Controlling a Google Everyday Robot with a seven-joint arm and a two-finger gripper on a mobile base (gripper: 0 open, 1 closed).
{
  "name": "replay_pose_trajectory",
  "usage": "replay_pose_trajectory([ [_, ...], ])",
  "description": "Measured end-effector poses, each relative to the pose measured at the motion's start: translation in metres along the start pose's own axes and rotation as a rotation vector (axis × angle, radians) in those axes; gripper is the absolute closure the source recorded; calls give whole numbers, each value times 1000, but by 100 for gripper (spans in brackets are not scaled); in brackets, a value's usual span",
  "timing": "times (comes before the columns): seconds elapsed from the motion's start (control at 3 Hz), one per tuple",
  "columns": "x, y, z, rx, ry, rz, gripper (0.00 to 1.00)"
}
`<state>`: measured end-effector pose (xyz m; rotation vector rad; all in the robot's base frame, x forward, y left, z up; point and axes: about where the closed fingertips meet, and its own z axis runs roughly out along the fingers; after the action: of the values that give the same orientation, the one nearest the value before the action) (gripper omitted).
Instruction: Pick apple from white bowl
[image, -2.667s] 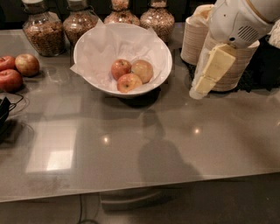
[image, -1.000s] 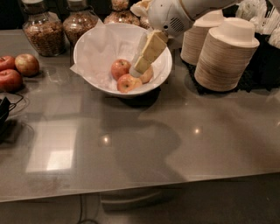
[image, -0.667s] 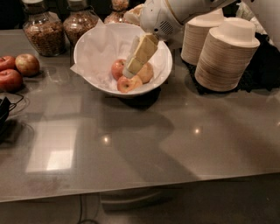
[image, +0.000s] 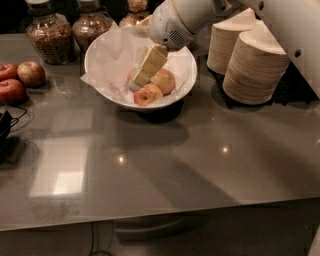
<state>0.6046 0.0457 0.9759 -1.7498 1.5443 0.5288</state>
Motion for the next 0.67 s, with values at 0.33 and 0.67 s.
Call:
replay_pose_trajectory([
  [0.33, 2, -4, 10, 12, 13, 3, 8],
  [0.67, 8, -11, 19, 48, 49, 25, 10],
])
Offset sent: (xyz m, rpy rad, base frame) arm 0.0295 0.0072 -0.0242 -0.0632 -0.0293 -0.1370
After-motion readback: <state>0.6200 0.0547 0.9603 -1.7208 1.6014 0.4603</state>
